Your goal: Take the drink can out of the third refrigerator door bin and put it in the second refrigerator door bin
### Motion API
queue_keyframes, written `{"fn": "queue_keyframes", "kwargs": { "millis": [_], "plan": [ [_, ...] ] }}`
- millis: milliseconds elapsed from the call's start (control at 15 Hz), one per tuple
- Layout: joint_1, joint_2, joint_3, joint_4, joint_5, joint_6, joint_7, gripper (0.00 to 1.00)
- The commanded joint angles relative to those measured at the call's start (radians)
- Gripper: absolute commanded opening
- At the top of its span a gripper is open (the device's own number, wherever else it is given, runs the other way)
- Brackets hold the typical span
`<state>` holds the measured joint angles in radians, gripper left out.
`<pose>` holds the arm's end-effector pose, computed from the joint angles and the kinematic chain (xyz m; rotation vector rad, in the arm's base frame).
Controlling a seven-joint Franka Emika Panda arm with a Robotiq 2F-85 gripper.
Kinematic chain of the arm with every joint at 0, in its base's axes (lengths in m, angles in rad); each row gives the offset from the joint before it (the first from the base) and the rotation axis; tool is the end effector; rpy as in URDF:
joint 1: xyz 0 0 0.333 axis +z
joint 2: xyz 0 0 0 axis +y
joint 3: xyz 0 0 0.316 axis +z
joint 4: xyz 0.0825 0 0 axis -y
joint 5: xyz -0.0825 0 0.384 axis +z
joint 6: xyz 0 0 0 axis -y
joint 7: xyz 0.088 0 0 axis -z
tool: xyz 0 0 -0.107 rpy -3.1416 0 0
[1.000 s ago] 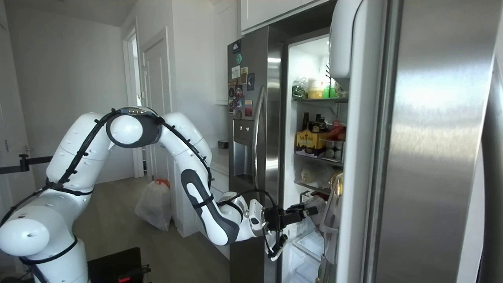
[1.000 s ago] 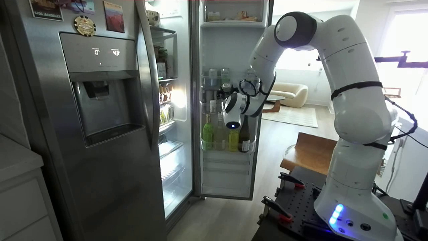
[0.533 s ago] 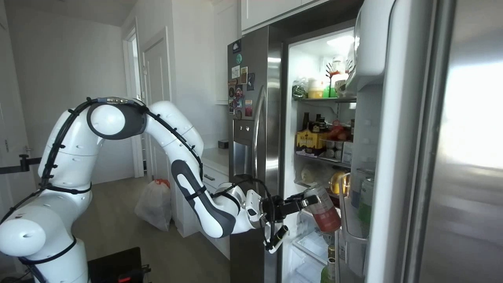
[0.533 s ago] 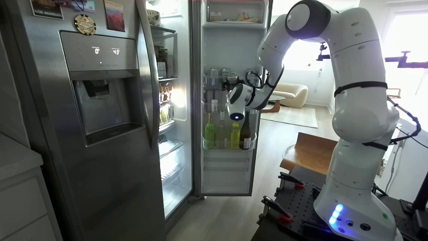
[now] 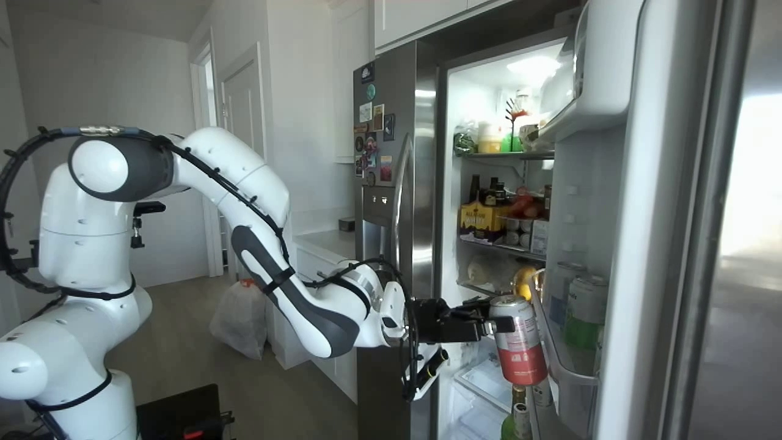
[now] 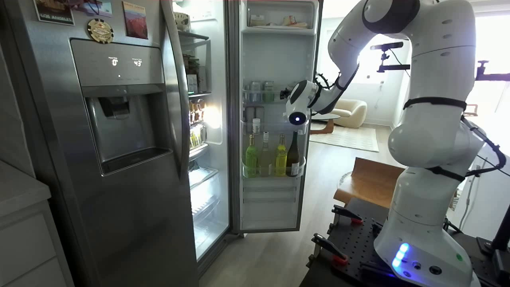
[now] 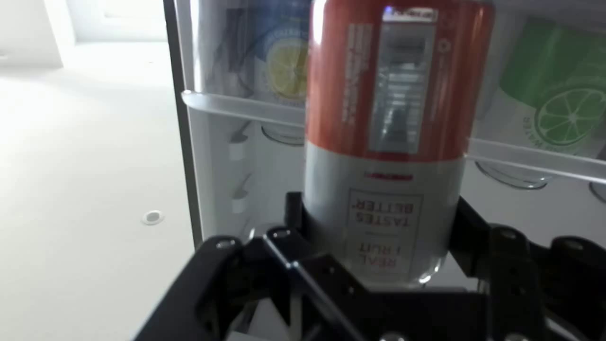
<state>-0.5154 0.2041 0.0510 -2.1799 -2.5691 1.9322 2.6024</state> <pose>0.5133 -0.2999 0.3558 1.3474 -0.6455 1.6655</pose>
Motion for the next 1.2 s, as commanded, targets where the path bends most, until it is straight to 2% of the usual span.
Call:
{"fn": "queue_keyframes", "kwargs": {
  "millis": [0, 267, 467, 1133],
  "plan": [
    [-0.074, -0.105, 0.066, 0.027, 0.062, 0.136, 0.000, 0.47],
    [-0.106, -0.151, 0.090, 0.081, 0.141, 0.254, 0.000, 0.47],
    [-0.106, -0.160, 0.075, 0.130, 0.192, 0.316, 0.000, 0.47],
    [-0.123, -0.072, 0.061, 0.314, 0.222, 0.380, 0.000, 0.47]
  ]
}}
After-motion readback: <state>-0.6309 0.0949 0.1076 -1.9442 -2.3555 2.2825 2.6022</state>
